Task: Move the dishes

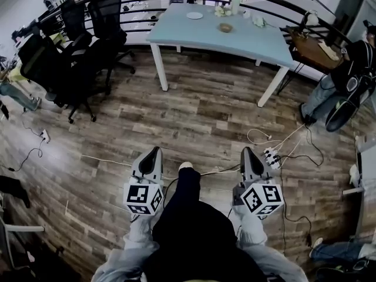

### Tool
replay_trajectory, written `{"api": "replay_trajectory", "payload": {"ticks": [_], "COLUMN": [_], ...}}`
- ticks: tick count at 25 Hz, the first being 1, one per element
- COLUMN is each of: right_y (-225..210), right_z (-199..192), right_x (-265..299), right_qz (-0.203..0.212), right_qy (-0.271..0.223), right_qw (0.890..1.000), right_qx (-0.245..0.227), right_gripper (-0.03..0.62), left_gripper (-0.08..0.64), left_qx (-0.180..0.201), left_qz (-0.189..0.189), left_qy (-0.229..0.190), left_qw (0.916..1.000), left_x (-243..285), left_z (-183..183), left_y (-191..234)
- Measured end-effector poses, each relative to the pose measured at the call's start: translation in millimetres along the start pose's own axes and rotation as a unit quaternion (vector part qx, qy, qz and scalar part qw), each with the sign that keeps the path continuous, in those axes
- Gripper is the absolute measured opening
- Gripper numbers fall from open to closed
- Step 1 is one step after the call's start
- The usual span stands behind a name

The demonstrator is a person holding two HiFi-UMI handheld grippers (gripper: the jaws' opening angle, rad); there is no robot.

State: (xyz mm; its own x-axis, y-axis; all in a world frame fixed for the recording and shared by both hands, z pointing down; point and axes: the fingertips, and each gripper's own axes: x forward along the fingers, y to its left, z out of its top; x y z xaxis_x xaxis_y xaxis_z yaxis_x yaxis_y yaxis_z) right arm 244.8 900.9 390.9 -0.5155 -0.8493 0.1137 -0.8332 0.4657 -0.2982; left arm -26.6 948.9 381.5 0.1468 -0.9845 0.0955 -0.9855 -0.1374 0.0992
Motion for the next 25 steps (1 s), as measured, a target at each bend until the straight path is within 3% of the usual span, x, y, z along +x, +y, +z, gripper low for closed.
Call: {"api": "replay_trajectory", "payload": {"ticks": [12,25], "right_y": [-23.2,-65.4], "right_z": [6.1,42.6], "right_x": [38.8,138.7], "right_qz": [0.003,-0.011], "right_qy": [0.013,0.015], "right_qw": [1.000,1.000], "right_qx": [0.001,-0.006], "right_gripper": [0.008,0.008], "left_gripper": [0.021,0.021], "left_qx": [0.001,-0.007], "left_qz": [0.003,-0.012], "left_qy": [0.007,0.007], "left_qw": [1.0000,0.9999], "left_x": [46.0,165.9], "left_z": [0.6,21.4], "left_y": [2.5,30.0]}}
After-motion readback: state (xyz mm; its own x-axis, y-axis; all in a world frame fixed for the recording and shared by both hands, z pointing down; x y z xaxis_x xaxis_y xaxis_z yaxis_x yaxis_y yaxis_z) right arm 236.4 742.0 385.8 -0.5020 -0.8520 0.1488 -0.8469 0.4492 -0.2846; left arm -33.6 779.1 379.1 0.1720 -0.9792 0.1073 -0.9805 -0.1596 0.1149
